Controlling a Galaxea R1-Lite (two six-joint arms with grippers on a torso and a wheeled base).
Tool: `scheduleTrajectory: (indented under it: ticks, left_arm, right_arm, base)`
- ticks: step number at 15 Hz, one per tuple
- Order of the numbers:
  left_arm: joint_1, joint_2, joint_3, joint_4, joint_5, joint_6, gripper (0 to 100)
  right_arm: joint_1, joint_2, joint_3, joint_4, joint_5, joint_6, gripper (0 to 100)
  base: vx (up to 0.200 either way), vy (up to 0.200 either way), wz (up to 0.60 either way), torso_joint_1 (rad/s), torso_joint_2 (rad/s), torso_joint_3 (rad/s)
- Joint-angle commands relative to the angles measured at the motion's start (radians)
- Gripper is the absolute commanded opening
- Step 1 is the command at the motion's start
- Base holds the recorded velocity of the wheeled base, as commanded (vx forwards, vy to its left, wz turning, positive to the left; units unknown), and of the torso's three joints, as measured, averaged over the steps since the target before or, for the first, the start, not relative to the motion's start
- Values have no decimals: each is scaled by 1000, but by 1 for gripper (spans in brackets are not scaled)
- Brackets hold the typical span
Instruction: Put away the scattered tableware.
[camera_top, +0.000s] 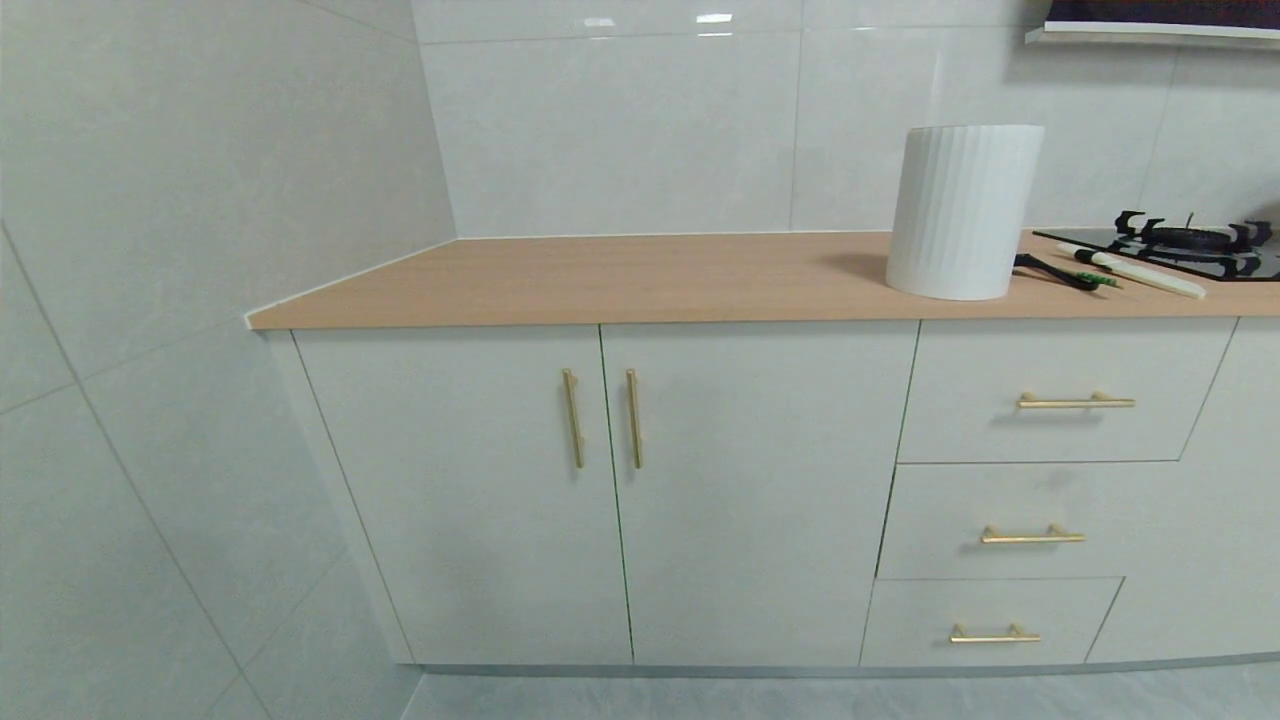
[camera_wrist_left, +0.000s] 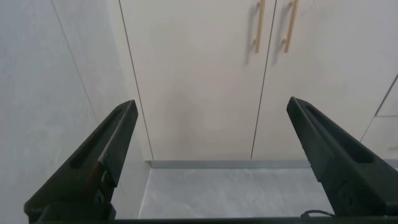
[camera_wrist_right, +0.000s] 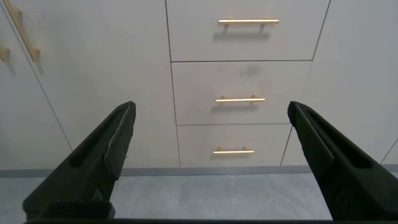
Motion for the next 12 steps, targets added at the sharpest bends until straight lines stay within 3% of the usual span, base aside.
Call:
scheduleTrajectory:
  ticks: [1, 11, 12]
  left_arm:
    - [1, 0, 0, 0, 0, 0, 100]
    - [1, 0, 0, 0, 0, -2, 100]
    - [1, 0, 0, 0, 0, -3, 100]
  right_arm:
    - [0, 2, 0, 0, 0, 1, 100]
    - [0, 2, 0, 0, 0, 1, 100]
    - [0, 2, 0, 0, 0, 1, 100]
  base:
    - [0, -200, 0, 12, 2, -2]
    - [0, -200, 0, 2, 2, 1]
    - [0, 0, 0, 0, 0, 0]
